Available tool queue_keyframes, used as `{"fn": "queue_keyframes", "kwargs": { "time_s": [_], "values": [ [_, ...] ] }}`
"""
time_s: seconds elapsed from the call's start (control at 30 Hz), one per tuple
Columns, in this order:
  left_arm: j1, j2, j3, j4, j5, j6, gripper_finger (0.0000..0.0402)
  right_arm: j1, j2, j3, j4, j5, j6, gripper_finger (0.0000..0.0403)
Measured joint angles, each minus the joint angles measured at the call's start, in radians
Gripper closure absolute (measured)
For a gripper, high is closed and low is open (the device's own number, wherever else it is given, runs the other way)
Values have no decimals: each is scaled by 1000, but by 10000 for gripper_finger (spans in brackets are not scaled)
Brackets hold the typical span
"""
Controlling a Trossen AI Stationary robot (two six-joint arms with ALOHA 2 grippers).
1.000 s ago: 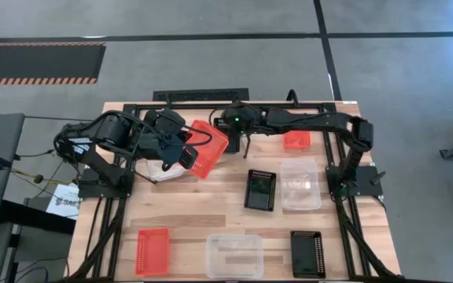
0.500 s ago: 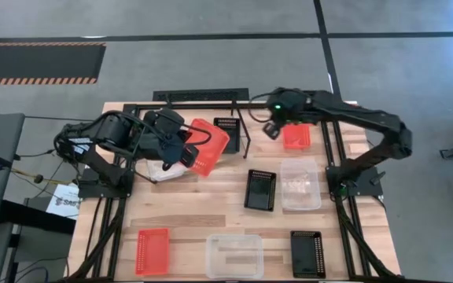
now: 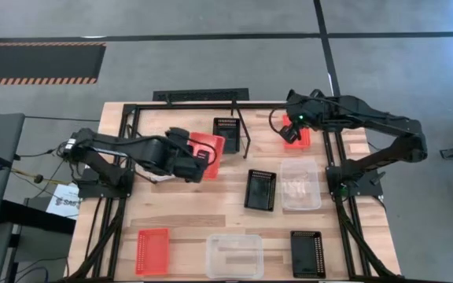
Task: Stack baskets on shelf by color
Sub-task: Put the center orange bin on the shelf
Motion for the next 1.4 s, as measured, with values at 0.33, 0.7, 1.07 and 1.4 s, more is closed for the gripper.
{"fn": "queue_keyframes", "kwargs": {
  "time_s": [0.33, 0.7, 1.07, 1.4],
  "values": [
    [0, -1, -199, 323, 62, -8, 402, 12, 3, 0, -40, 4, -50, 400],
    [82, -1, -304, 300, 49, -154, 401, 22, 3, 0, -87, 31, -53, 400],
    [265, -45, -304, 286, 39, -11, 402, 68, 3, 0, -96, 30, -51, 401],
    [349, -160, -304, 282, 138, 6, 401, 77, 3, 0, -97, 30, -28, 401]
  ]
}}
